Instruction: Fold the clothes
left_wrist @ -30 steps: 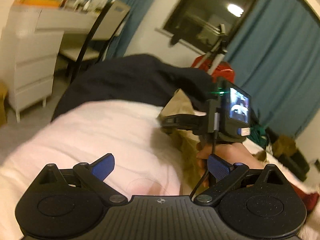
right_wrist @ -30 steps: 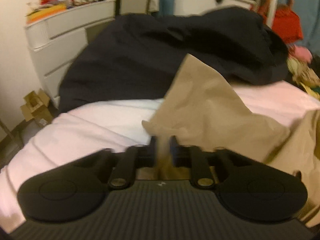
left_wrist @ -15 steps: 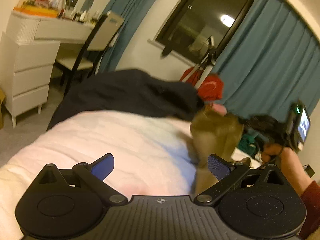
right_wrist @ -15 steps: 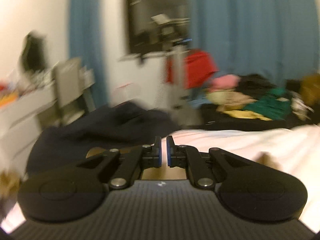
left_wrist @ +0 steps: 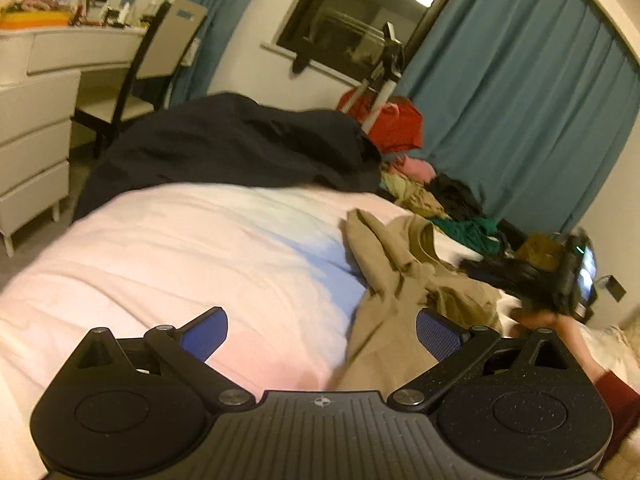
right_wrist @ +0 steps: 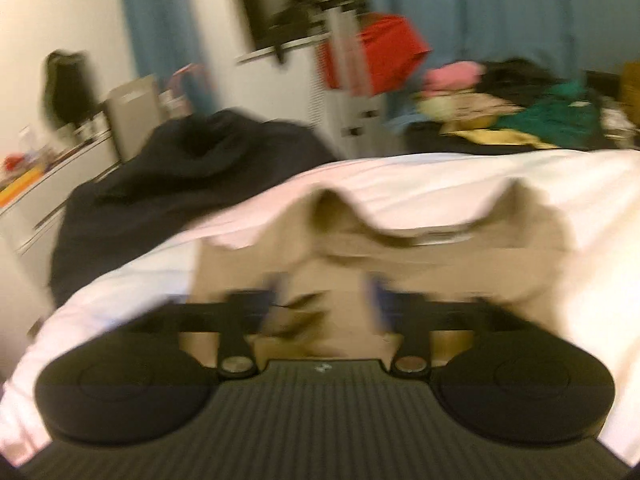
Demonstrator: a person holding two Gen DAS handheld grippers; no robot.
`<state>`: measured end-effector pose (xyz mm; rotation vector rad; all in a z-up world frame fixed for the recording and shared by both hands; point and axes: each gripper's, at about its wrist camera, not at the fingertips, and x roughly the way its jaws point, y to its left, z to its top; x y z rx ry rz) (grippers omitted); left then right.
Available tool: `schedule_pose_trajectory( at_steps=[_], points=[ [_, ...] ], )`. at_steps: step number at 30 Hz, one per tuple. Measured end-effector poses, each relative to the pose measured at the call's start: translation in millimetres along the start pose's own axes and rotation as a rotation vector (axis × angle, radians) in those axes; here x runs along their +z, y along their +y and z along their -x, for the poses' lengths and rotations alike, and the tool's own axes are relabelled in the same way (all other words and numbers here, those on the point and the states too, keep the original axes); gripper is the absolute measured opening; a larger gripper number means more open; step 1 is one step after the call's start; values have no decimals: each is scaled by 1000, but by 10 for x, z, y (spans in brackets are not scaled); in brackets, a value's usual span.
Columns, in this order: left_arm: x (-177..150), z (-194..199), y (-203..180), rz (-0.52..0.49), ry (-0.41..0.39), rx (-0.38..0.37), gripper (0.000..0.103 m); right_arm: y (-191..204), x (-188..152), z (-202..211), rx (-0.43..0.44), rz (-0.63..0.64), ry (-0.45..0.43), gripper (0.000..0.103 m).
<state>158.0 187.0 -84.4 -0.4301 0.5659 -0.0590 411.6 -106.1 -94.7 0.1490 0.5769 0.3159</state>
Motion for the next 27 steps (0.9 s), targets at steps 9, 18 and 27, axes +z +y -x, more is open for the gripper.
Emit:
schedule_pose_trajectory(
  at_steps=[9,18,27],
  points=[
    [-32,-315,48,3,52,8,102,436,-72,-741,-88,240,153,71],
    [-37,-374,60,19,69,5,101,563,205,-103,-6,193,-85,9],
    [-84,-326,-22,12,74,-16,102,-133,495,418,-215,-8,-219,7]
  ],
)
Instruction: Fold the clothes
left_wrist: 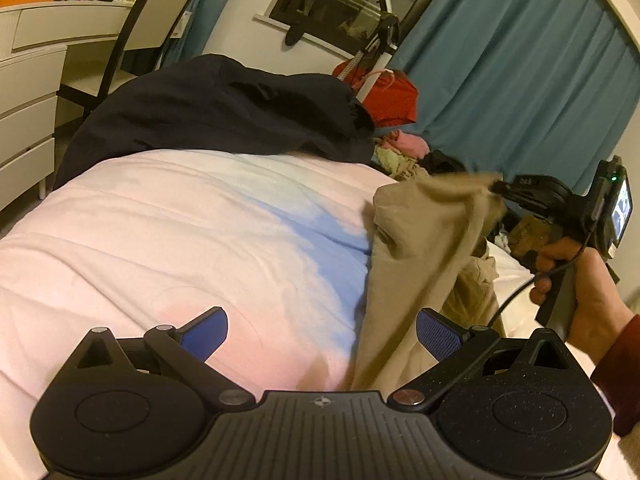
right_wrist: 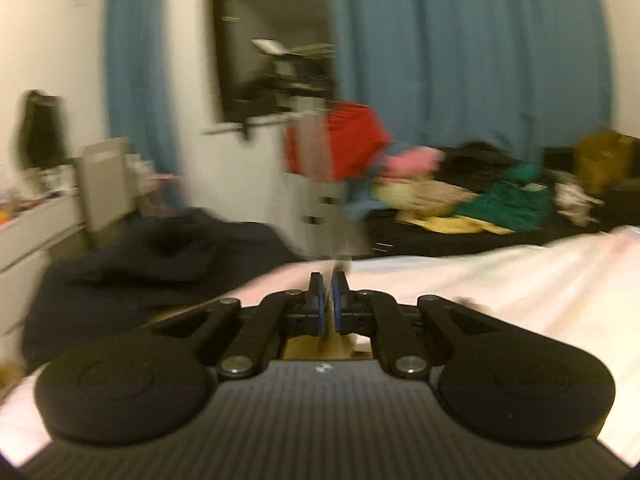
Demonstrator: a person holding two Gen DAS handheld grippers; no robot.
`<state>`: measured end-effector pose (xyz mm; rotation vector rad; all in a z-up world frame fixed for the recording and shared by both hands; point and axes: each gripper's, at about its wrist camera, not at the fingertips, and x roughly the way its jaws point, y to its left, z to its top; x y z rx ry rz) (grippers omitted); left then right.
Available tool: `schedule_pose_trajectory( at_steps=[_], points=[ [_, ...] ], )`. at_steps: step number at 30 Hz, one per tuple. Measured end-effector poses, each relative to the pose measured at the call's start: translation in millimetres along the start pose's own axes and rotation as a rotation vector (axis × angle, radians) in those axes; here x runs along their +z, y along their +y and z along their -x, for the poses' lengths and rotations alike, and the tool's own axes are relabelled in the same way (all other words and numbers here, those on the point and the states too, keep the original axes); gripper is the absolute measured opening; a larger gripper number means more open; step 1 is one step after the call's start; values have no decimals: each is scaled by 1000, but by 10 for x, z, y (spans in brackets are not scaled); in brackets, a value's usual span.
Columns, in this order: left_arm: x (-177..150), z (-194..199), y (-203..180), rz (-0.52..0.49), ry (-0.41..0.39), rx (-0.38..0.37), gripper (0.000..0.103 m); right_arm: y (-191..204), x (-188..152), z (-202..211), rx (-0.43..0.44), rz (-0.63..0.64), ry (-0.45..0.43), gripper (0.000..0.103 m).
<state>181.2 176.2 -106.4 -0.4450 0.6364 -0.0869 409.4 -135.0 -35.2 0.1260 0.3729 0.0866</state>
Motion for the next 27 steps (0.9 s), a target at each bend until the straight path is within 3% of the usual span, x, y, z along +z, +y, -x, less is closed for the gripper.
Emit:
schedule_pose_trajectory(
  at_steps=[2,5,7,9,10,11,13,16,18,20,23,27],
  points=[
    [-8,-46,-15,-7,11,6,102,-233,-18,-97,-80,-39,31,7],
    [-14,-119,-27,-11,25,11,102,-579,-191,-241,-115,-141,97,9],
    [-17,-161,-34,-14,33,13,101,-687,-316,-253,-72,-207,128,10],
    [-21,-184,-47,-20,36,10,101,-588,-448,-212,-29,-192,180,13],
    [-27,-191,-59,-25,38,7,101,-537,-514,-190,-8,-185,206,25],
    [-34,-196,-72,-30,39,5,101,-424,-584,-91,21,-175,213,53],
    [-44,-201,-99,-43,39,6,101,-278,-700,104,72,-193,196,87],
    [-56,-187,-113,-50,36,11,101,-107,-871,354,87,-247,174,84],
    [-60,-172,-114,-49,33,11,101,-67,-976,359,99,-306,207,85],
    [-65,-161,-119,-52,30,17,102,-28,-1039,319,100,-333,234,69],
    [-79,-146,-129,-57,30,25,101,12,-1134,174,10,-287,288,58],
    [-81,-108,-121,-54,24,29,102,-156,-1186,222,-21,-416,292,54]
  ],
)
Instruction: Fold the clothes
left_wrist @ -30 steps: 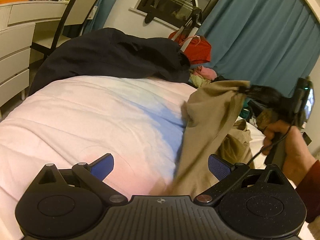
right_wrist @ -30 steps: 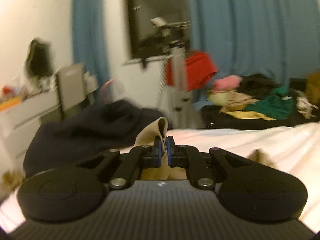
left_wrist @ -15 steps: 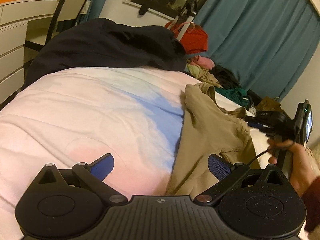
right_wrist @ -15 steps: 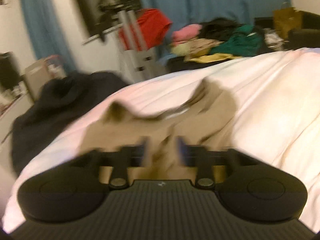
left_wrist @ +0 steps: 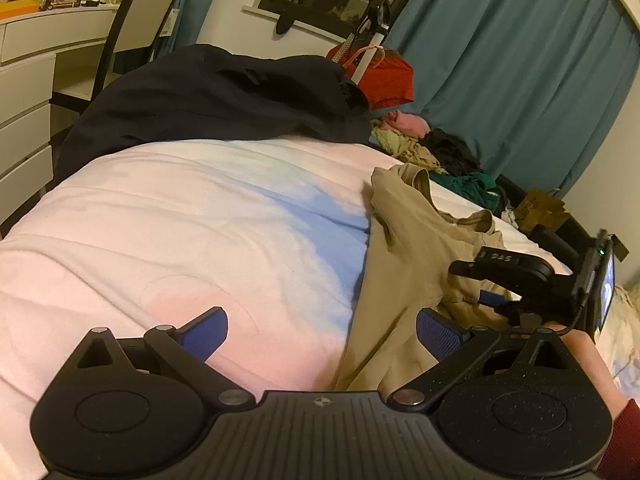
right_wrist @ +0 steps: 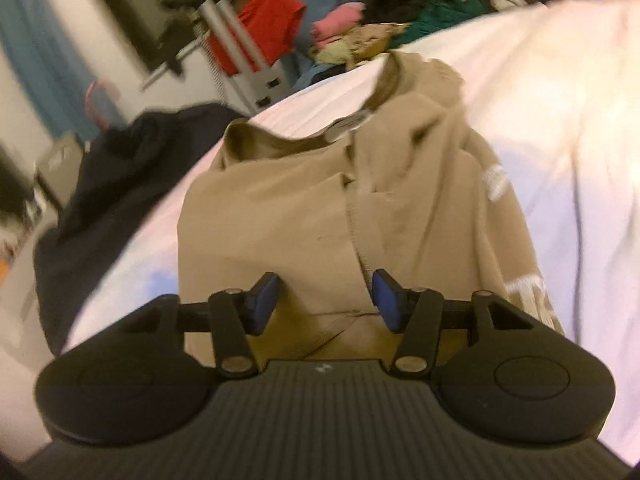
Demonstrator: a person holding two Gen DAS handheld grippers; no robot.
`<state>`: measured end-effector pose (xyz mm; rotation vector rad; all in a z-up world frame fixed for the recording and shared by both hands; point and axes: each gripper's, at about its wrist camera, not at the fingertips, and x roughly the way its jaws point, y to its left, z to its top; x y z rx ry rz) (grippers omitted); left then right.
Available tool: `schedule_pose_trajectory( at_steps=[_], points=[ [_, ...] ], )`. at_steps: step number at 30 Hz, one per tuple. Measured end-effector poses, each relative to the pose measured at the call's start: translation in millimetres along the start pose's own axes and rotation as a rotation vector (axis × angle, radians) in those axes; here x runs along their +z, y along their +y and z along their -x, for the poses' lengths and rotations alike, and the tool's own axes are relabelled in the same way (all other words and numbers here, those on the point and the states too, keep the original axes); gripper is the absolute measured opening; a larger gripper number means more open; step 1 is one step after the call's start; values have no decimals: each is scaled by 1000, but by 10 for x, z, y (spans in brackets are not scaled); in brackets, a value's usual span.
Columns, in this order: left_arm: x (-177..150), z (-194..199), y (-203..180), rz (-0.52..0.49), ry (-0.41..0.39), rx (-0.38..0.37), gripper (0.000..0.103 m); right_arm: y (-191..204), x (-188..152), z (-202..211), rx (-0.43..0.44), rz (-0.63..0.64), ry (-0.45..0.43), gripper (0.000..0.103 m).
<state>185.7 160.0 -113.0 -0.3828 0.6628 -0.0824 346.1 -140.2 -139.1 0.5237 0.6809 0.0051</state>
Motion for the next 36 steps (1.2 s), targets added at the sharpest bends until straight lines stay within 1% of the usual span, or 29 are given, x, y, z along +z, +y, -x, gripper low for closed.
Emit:
schedule_pose_trajectory(
  at_steps=[1,2,3,4,5,7,9,10,12,15,19,21,22,23,24,25,26,27,28,29,33,36],
  points=[
    [-1,5,3,2,-1,-1,102,-7,-14,22,-1,-7,-2,54],
    [-1,6,5,4,-2,-2,102,5,-30,26,0,11,2,51],
    [0,3,6,4,-1,-2,102,17,-45,30,1,28,6,41],
    [1,-2,4,3,0,-2,102,23,-25,56,0,33,2,12],
    [0,-3,2,2,1,-2,101,28,-4,81,0,39,-3,8],
    [-13,4,-6,-1,4,-4,101,38,37,134,-1,50,-12,7],
    [-27,28,-20,1,8,-13,101,51,134,267,-1,66,-76,7],
    [-37,49,-35,8,7,-27,102,57,182,333,-1,73,-108,7],
    [-67,93,-80,14,6,-68,101,29,267,413,-20,75,-138,7],
    [-137,131,-176,-21,11,-96,102,-78,353,442,-62,75,-173,7],
    [-238,68,-289,-90,43,-97,102,-313,314,228,-120,89,-134,8],
    [-265,39,-319,-116,53,-89,101,-389,295,206,-78,61,-96,10],
    [-272,28,-327,-125,55,-86,101,-426,285,196,-57,47,-77,13],
    [-277,15,-335,-130,58,-86,101,-427,280,226,-45,45,-52,22],
    [-281,0,-345,-133,62,-86,101,-394,252,318,-34,66,-57,32],
    [-283,-10,-354,-135,64,-85,101,-360,223,411,-24,87,-62,61],
    [-285,-16,-367,-140,66,-84,101,-327,194,505,-13,108,-67,84],
    [-295,-17,-376,-147,68,-81,101,-292,145,653,4,135,-91,89],
    [-306,-15,-387,-155,72,-79,101,-261,78,824,23,155,-108,87],
    [-317,-13,-400,-163,77,-78,101,-231,11,995,41,174,-125,87],
    [-378,58,-451,-196,89,-78,101,-214,-383,1705,87,205,-135,87],
    [-437,192,-476,-225,93,-73,101,-302,-677,2155,108,205,-140,87]
  ],
)
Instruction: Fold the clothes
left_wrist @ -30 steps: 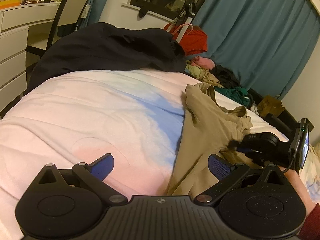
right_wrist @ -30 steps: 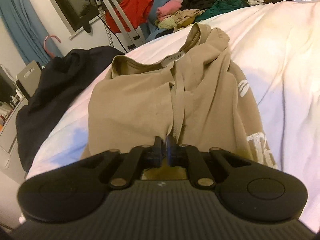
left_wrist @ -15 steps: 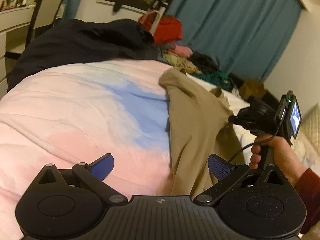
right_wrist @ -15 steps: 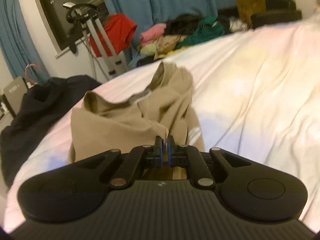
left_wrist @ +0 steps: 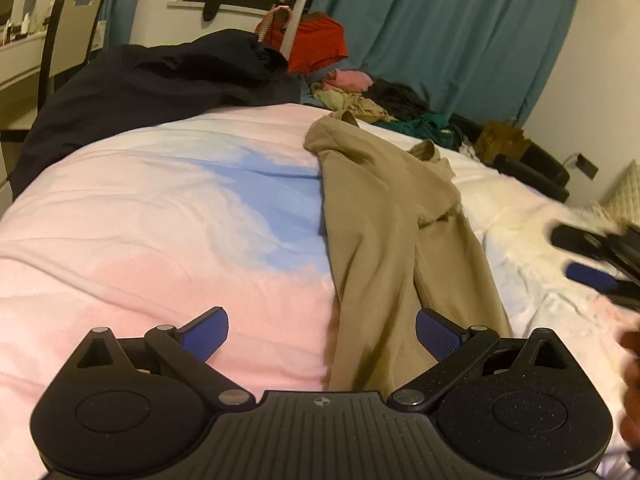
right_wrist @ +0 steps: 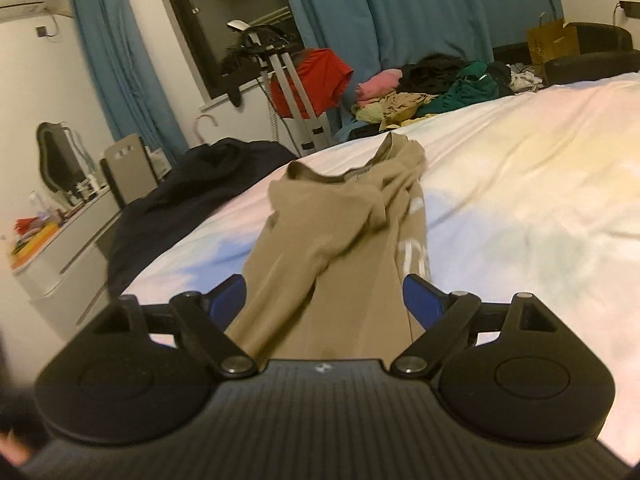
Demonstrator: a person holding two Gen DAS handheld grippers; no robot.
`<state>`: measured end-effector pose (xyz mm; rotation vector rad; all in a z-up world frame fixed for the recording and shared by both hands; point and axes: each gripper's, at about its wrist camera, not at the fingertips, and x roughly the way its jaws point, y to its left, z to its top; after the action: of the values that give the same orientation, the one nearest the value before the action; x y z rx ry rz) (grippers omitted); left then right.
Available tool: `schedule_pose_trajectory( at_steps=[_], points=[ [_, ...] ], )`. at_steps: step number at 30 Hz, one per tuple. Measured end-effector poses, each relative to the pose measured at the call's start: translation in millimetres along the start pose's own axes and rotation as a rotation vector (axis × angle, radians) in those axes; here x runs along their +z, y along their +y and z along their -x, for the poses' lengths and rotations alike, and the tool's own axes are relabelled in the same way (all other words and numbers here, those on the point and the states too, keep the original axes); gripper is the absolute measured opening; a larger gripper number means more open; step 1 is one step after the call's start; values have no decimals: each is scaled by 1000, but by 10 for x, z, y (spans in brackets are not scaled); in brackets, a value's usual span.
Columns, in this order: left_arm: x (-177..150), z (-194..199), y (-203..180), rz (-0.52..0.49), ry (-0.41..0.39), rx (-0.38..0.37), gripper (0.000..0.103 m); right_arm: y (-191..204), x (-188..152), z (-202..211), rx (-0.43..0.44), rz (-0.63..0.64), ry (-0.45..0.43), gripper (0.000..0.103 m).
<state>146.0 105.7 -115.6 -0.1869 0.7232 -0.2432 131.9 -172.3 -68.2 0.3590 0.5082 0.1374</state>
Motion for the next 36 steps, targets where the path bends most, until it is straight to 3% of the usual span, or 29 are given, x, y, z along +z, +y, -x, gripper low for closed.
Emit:
schedule_pose_trajectory(
  at_steps=[4,10,17,22,25,27,29,32,36],
  points=[
    [-62,196,-15,19,18,-12,98,-96,-279,441,-10,-7,-27,87],
    [-76,381,31,118,58,-37,93,-261,-373,538,-63,-35,-12,87],
    [-290,366,204,191,249,72,78,-376,-381,546,-44,-68,-6,87],
    [-435,397,327,284,376,45,75,-438,-372,577,-13,-103,-12,87],
    [-482,386,247,240,409,65,71,-451,-364,587,-4,-118,-16,87],
    [-490,370,142,164,432,108,57,-468,-362,606,3,-129,-19,87],
    [-512,404,54,85,455,154,27,-485,-366,627,0,-131,-22,87],
    [-516,558,-33,-8,447,189,7,-522,-363,660,-4,-141,-24,87],
    [-504,805,-200,-151,395,207,4,-529,-351,663,10,-152,-27,87]
  ],
)
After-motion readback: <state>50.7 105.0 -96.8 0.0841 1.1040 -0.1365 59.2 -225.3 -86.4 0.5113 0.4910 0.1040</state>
